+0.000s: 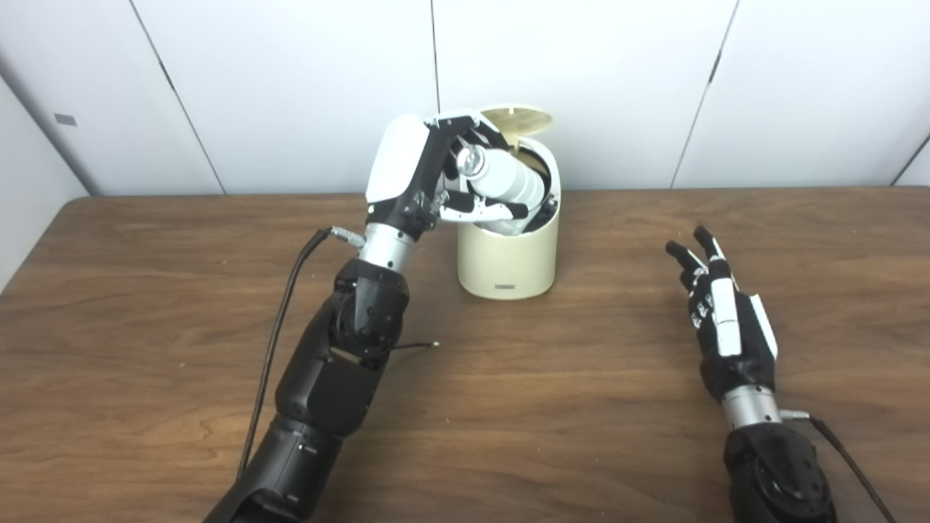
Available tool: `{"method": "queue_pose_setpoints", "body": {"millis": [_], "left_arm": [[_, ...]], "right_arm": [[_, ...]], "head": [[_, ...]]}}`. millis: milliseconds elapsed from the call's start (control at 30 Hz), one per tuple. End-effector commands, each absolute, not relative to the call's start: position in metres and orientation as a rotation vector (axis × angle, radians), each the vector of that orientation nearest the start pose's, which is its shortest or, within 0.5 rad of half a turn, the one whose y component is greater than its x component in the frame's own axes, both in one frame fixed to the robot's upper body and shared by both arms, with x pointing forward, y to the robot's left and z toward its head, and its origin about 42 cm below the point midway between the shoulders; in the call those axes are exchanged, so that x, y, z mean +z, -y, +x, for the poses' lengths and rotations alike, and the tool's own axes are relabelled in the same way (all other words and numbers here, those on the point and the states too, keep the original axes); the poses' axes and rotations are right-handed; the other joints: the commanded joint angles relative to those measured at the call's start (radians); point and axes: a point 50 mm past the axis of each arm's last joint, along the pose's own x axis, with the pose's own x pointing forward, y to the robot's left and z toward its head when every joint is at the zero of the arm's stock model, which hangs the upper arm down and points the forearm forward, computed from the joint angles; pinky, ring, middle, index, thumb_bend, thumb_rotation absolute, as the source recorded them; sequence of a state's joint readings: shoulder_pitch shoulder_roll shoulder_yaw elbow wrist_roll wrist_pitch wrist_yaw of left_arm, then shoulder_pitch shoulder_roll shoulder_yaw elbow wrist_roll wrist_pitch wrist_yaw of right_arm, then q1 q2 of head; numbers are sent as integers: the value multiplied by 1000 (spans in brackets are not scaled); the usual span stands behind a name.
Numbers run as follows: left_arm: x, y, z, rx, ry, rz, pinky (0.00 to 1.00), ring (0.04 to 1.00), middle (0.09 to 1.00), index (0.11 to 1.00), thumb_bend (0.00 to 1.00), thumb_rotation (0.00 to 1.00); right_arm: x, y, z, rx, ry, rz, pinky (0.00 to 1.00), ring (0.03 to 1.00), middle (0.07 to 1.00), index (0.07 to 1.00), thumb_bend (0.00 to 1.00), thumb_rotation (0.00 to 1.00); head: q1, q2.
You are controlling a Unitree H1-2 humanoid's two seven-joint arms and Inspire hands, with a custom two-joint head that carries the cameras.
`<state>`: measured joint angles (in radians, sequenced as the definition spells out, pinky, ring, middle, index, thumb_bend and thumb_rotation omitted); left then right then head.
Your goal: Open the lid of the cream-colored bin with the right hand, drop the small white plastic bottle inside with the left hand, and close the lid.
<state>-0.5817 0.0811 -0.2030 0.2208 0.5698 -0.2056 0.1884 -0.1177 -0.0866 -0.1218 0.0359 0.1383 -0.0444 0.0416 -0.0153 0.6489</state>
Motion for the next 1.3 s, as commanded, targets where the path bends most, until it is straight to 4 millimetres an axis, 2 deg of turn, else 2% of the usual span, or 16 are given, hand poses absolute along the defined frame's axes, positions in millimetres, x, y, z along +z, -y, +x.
{"method": "queue_pose_setpoints", "body": {"millis": [0, 167, 400, 433, 467, 500, 533, 733, 1267], "left_arm": [[278, -127, 436, -82, 790, 634, 266, 345, 474, 506, 1000, 107], [278, -128, 436, -76, 805, 639, 299, 380, 485, 499, 997, 111], [277, -127, 435, -75, 804, 632, 311, 383, 474, 494, 934, 67], [277, -127, 435, -72, 806, 636, 311, 382, 473, 489, 734, 63], [277, -127, 435, -68, 807, 641, 321, 389, 474, 487, 632, 60], [276, -127, 435, -65, 809, 645, 333, 399, 477, 485, 567, 56], [276, -127, 435, -59, 811, 650, 344, 408, 480, 486, 547, 28], [275, -127, 435, -43, 819, 645, 376, 416, 509, 480, 506, 0], [274, -128, 436, -39, 815, 668, 371, 409, 524, 477, 500, 0]], "right_arm": [[129, 263, 321, -47, 171, 61, 1000, 959, 857, 954, 636, 917], [129, 263, 320, -49, 167, 60, 1000, 955, 854, 954, 647, 922], [129, 263, 320, -45, 166, 68, 1000, 959, 847, 949, 641, 922], [129, 264, 320, -46, 165, 65, 1000, 959, 847, 948, 643, 924], [129, 264, 320, -45, 164, 64, 1000, 957, 845, 947, 646, 927], [127, 265, 321, -45, 161, 64, 1000, 957, 844, 947, 649, 929], [126, 266, 321, -45, 160, 64, 1000, 960, 845, 948, 650, 930], [127, 266, 320, -38, 161, 63, 1000, 958, 843, 947, 644, 934], [126, 266, 320, -30, 157, 54, 1000, 954, 834, 945, 651, 943]], "head": [[-1, 0], [3, 3], [6, 3], [6, 3], [6, 2], [8, 3], [8, 3], [11, 3], [15, 4]]}}
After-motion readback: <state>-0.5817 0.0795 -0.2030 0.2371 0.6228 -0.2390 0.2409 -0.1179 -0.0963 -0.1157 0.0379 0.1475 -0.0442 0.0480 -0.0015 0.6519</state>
